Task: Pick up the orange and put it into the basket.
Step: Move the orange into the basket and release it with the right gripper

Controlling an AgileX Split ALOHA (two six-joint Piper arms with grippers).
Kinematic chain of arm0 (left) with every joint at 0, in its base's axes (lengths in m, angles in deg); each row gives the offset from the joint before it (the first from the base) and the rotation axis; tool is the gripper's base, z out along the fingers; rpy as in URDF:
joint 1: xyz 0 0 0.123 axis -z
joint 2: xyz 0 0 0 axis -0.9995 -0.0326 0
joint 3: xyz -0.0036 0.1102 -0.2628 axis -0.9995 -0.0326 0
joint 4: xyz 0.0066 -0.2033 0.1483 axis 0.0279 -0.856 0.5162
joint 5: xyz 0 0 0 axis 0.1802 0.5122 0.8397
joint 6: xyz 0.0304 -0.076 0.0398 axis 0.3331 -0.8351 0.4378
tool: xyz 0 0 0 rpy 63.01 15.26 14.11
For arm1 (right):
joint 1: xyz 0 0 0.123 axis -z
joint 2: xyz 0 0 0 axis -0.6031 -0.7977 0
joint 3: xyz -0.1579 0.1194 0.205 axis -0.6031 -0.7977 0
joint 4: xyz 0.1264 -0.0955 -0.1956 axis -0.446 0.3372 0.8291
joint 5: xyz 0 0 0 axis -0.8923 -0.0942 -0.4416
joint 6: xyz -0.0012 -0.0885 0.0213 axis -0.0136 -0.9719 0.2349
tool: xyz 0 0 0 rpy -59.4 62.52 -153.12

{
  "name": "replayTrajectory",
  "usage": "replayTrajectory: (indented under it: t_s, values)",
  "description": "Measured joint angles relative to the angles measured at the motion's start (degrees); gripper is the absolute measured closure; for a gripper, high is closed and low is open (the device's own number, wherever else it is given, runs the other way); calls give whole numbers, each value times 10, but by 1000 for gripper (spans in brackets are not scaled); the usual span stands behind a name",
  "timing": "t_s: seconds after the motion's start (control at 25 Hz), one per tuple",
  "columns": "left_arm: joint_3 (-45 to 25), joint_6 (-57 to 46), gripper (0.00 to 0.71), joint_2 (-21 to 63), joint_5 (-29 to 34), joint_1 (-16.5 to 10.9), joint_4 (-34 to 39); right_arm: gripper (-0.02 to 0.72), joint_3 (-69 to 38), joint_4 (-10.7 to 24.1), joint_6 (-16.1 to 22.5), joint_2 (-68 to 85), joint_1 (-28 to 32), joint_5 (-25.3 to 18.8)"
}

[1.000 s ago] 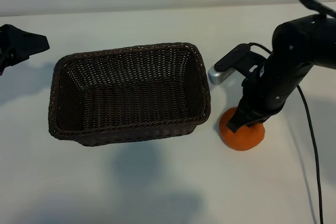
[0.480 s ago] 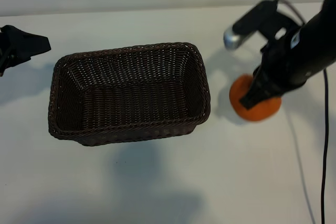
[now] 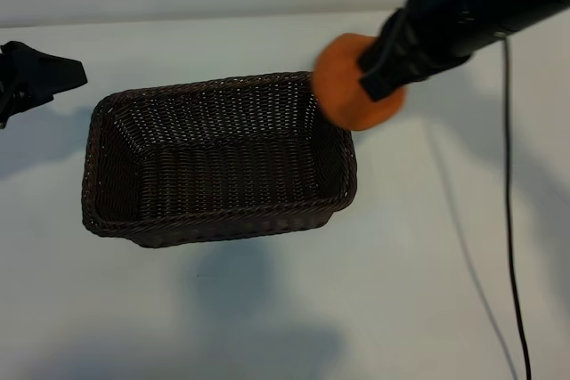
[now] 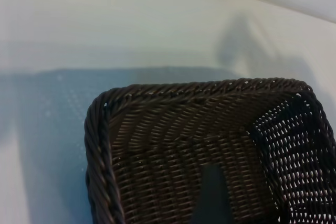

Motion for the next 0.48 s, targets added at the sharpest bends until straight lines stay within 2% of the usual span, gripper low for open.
replayTrajectory:
  t_s: [0.2,0.32,0.48]
  values:
    - [0,0,120,0,0,0,-2,618,4,-81,-74,-60,-1,14]
    - [0,0,120,0,0,0,-2,618,4,-96,-116,-94,-12,34]
    - [0,0,120,0,0,0,-2,619,4,-106,-151,-139,-41,64]
